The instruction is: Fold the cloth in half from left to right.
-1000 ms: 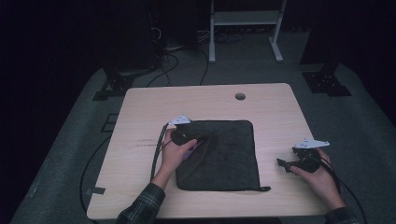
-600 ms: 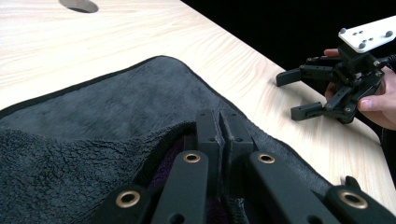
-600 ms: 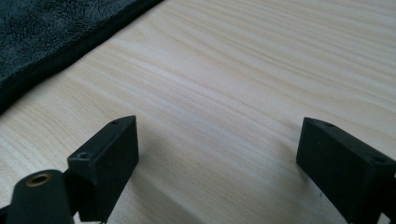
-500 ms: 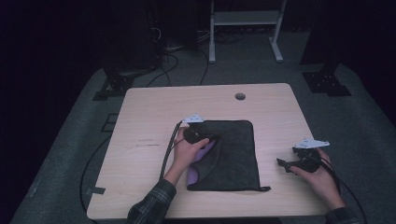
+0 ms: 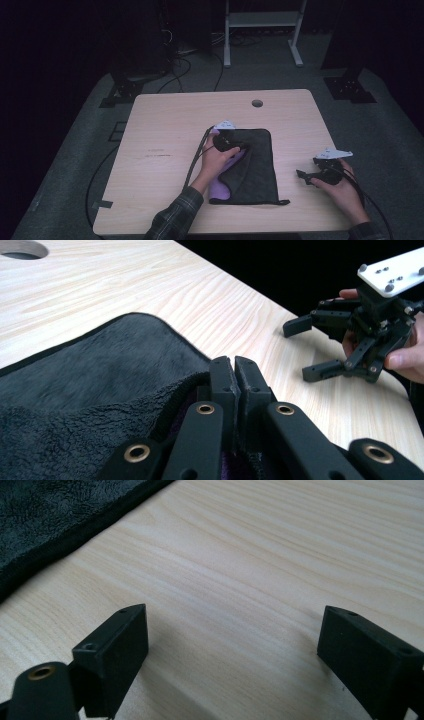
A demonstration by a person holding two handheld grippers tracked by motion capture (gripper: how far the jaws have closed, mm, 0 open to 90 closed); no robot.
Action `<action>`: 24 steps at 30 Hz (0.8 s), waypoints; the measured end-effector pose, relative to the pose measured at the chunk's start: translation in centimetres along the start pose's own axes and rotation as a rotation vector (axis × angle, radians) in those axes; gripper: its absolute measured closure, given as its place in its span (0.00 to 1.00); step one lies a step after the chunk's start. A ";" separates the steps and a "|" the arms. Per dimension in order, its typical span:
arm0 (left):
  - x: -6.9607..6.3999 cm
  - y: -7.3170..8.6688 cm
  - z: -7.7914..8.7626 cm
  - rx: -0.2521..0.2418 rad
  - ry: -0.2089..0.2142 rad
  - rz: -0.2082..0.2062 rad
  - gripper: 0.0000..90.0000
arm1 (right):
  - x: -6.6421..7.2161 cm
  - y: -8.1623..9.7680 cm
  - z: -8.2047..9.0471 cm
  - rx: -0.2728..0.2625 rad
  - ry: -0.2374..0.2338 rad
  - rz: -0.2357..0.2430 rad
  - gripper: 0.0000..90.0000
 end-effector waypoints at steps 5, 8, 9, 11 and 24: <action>-0.4 0.0 -1.3 0.007 0.012 -0.001 0.97 | 0.0 0.0 0.0 0.000 0.000 0.000 0.14; -0.6 -0.1 -2.2 0.011 0.017 -0.001 0.97 | 0.0 0.0 0.0 0.000 0.000 0.000 0.13; -0.6 -0.1 -2.4 0.017 0.021 -0.005 0.97 | 0.0 0.0 0.0 0.000 0.000 0.000 0.13; -0.7 0.0 -2.8 0.015 0.024 -0.001 0.97 | 0.0 0.0 0.0 0.000 0.000 0.000 0.13; -1.4 1.8 -6.8 0.105 0.030 -0.014 0.96 | 0.0 0.0 0.0 0.000 -0.001 0.001 0.13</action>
Point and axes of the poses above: each handheld gripper's, and its own axes: z roughly backward along the jaws, y roughly out of its underside, x roughly to its left, the point moved 7 cm from there along -z, roughly forward along the jaws, and after that the axes turned 13 degrees about -x, right-handed, at the moved point
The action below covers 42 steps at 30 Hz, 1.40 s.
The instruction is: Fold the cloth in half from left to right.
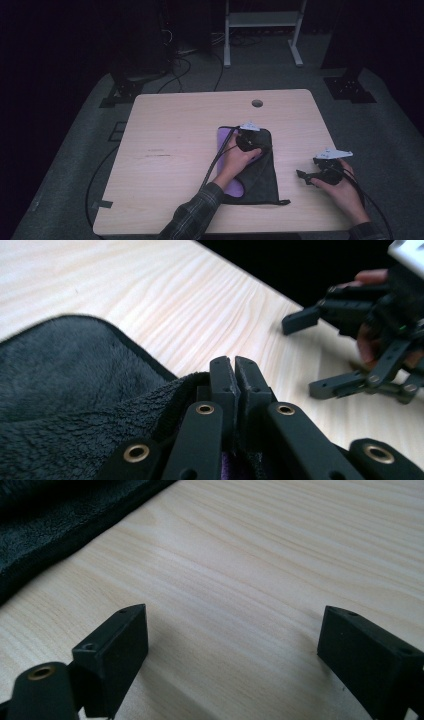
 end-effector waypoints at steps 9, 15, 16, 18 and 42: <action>0.1 0.1 -0.3 0.026 -0.020 -0.035 0.74 | 0.0 0.0 0.0 0.000 -0.001 0.001 0.13; 0.6 -0.6 2.3 0.003 -0.078 -0.104 0.49 | 0.0 0.0 0.0 0.000 -0.001 0.001 0.13; 0.7 -0.6 2.7 0.001 -0.086 -0.109 0.49 | 0.0 0.0 0.0 0.000 -0.001 0.001 0.13; 1.1 -0.6 4.0 0.009 -0.106 -0.122 0.46 | 0.0 0.0 0.0 0.000 -0.001 0.000 0.14; 4.2 5.3 18.8 0.086 -0.294 -0.130 0.28 | 0.3 -0.1 -0.1 0.000 0.012 -0.011 0.14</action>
Point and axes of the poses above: each handheld gripper's, and its own axes: z roughly backward along the jaws, y roughly out of its underside, x roughly to its left, the point moved 7 cm from there along -z, roughly forward along the jaws, and after that the axes turned 13 degrees about -x, right-handed, at the moved point
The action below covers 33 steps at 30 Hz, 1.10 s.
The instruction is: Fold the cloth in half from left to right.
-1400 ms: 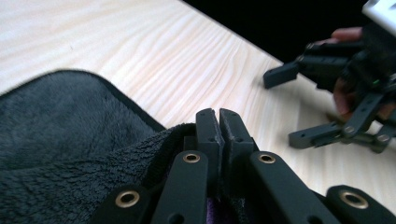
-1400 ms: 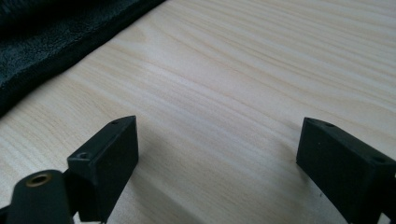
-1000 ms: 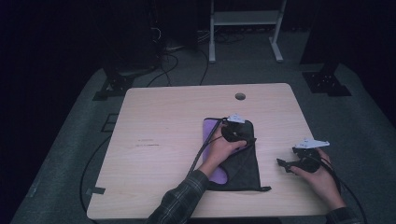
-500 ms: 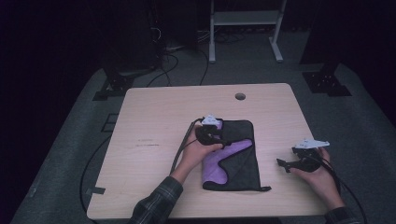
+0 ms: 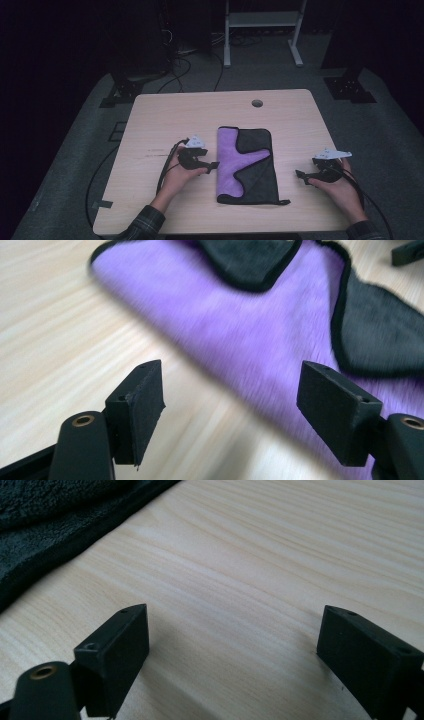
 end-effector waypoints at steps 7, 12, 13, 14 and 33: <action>1.3 2.6 2.6 0.043 -0.041 -0.015 0.26 | 0.0 -0.3 -0.2 -0.019 0.006 -0.002 0.28; 2.5 4.1 4.0 0.045 -0.078 -0.005 0.24 | 0.2 -0.5 -0.1 -0.039 -0.006 0.006 0.46; 2.5 4.2 4.2 0.034 -0.078 -0.003 0.24 | 0.3 -0.5 -0.1 -0.040 -0.011 0.007 0.53; 2.7 4.3 4.4 0.033 -0.080 -0.007 0.24 | 0.3 -0.5 -0.1 -0.039 -0.011 0.009 0.57; 3.0 5.0 4.1 0.077 -0.113 -0.079 0.00 | 1.5 -3.7 -1.2 -0.048 -0.088 0.024 0.80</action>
Point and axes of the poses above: each handheld gripper's, and its own axes: z roughly backward along the jaws, y roughly out of its underside, x roughly to its left, the point moved 7 cm from there along -z, roughly forward along the jaws, and after that the axes turned 13 degrees about -x, right-handed, at the moved point
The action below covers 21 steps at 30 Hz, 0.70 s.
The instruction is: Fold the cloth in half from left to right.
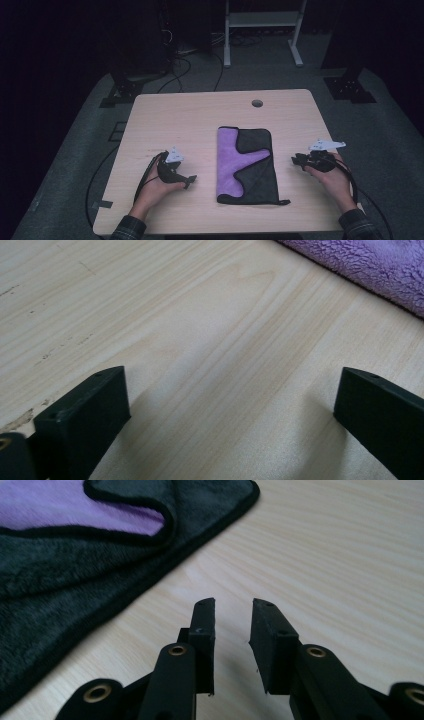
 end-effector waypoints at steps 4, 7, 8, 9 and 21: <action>0.0 0.0 0.0 0.000 0.000 0.001 0.00 | 0.3 -1.1 -0.3 -0.014 -0.018 -0.004 0.82; 0.0 0.0 0.0 0.000 0.000 0.000 0.00 | 0.6 -2.5 -0.7 -0.037 -0.042 -0.006 0.83; 0.0 0.0 0.0 0.001 0.000 0.000 0.00 | 0.7 -2.8 -0.8 -0.040 -0.049 -0.009 0.83; 0.0 0.0 0.0 0.001 0.000 0.000 0.00 | 0.7 -2.8 -0.8 -0.040 -0.049 -0.009 0.83; 0.0 0.0 0.0 0.004 -0.001 0.001 0.00 | 2.5 -5.5 -2.9 -0.070 -0.119 0.014 0.82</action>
Point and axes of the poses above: each handheld gripper's, and its own axes: z roughly backward along the jaws, y roughly out of its underside, x roughly to its left, the point moved 7 cm from there along -z, roughly forward along the jaws, and after that the axes turned 13 degrees about -x, right-handed, at the moved point
